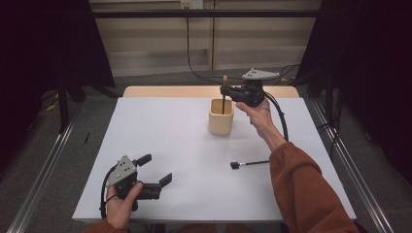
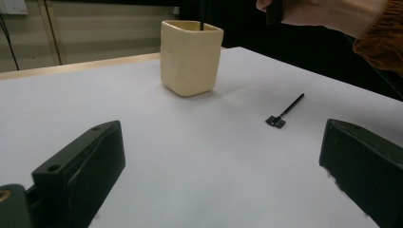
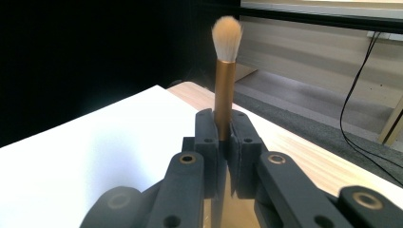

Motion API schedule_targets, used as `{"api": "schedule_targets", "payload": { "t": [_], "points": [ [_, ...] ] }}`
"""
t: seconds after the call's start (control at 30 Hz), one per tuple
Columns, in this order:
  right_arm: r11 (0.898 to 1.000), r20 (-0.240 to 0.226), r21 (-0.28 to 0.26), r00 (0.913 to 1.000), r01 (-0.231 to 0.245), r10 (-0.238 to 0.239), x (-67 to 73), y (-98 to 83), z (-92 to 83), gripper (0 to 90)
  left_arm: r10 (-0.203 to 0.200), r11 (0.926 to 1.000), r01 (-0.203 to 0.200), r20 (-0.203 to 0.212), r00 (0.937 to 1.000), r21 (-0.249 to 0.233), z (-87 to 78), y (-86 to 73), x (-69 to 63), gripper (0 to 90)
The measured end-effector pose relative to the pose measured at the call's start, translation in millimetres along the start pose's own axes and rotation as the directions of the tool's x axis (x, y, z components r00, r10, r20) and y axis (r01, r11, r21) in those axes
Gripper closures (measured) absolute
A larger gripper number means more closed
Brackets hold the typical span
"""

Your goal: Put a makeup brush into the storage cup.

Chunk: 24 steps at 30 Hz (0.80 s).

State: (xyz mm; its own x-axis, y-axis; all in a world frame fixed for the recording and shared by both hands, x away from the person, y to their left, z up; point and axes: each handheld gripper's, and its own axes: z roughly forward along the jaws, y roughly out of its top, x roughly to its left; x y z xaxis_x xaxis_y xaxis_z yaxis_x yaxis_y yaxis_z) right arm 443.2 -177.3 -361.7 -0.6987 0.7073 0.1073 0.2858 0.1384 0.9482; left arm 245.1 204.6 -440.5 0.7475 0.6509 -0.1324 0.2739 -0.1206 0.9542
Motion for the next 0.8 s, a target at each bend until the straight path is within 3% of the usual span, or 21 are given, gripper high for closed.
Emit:
{"api": "schedule_targets", "payload": {
  "t": [0.33,0.8],
  "points": [
    [1.0,0.002,0.006,0.9997,-0.024,0.024,-2.6,-17.7,0.1,83.8,-0.007,1.0,0.007,-0.004,1.0,0.003,0.1,-1.4,1.5,2.0],
    [0.999,0.002,0.023,0.9993,-0.036,0.036,-5.1,-26.7,4.2,83.4,0.003,1.0,-0.003,-0.006,1.0,0.007,0.8,-2.1,1.5,2.0]
  ]
}}
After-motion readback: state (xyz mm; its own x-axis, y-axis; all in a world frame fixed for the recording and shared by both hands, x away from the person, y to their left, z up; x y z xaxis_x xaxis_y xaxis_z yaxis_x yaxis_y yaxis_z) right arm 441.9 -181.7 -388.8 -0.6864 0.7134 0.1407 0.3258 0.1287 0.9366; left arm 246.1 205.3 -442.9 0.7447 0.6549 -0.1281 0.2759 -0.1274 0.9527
